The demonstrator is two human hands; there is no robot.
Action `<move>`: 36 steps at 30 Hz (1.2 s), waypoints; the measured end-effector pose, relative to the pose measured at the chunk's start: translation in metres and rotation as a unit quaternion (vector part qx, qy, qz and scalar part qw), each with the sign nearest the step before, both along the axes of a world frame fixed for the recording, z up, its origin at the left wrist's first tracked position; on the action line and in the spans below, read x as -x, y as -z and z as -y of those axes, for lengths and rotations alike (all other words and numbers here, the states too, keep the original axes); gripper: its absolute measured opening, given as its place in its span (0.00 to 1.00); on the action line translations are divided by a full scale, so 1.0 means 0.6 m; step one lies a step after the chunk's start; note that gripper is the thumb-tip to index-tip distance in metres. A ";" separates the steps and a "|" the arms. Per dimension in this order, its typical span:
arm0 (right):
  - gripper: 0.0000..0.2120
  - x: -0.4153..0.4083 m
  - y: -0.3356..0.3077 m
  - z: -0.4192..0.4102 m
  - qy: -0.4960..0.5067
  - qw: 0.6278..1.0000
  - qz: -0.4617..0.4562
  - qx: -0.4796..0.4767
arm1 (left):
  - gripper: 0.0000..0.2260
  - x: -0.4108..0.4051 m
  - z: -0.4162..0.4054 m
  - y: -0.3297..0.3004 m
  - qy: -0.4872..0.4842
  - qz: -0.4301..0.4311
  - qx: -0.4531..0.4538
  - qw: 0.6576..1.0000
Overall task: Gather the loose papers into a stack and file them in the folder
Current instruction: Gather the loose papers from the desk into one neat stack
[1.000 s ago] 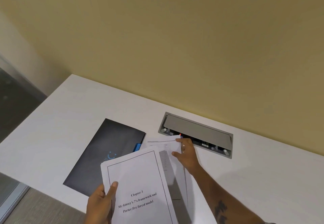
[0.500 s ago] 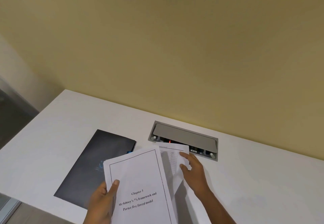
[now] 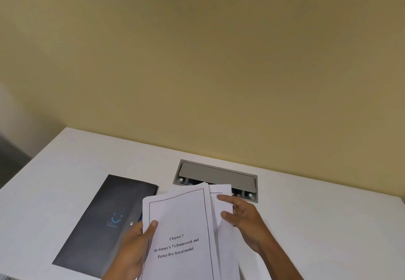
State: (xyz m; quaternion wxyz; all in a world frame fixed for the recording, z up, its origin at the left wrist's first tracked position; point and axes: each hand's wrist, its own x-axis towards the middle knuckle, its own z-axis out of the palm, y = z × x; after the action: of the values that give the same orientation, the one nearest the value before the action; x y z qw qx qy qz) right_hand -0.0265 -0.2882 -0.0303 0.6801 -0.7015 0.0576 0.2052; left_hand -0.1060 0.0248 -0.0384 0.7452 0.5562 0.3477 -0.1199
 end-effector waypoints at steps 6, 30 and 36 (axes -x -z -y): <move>0.22 0.014 0.014 -0.015 -0.007 0.999 -0.047 -0.021 | 0.12 -0.002 0.010 0.035 0.029 -0.050 0.025 0.998; 0.28 0.039 0.021 -0.065 -0.055 0.995 -0.070 -0.038 | 0.23 0.038 0.010 0.091 0.077 -0.119 -0.078 0.987; 0.32 0.041 0.083 -0.066 -0.006 0.990 -0.069 0.124 | 0.16 0.075 -0.038 0.102 0.052 -0.118 -0.160 0.979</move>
State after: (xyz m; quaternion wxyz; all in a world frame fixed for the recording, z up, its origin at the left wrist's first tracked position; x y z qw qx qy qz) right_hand -0.0512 -0.2484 -0.0800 0.5810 -0.7649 0.1248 0.2486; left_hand -0.1509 0.0478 -0.0994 0.5932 0.6675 0.4183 -0.1660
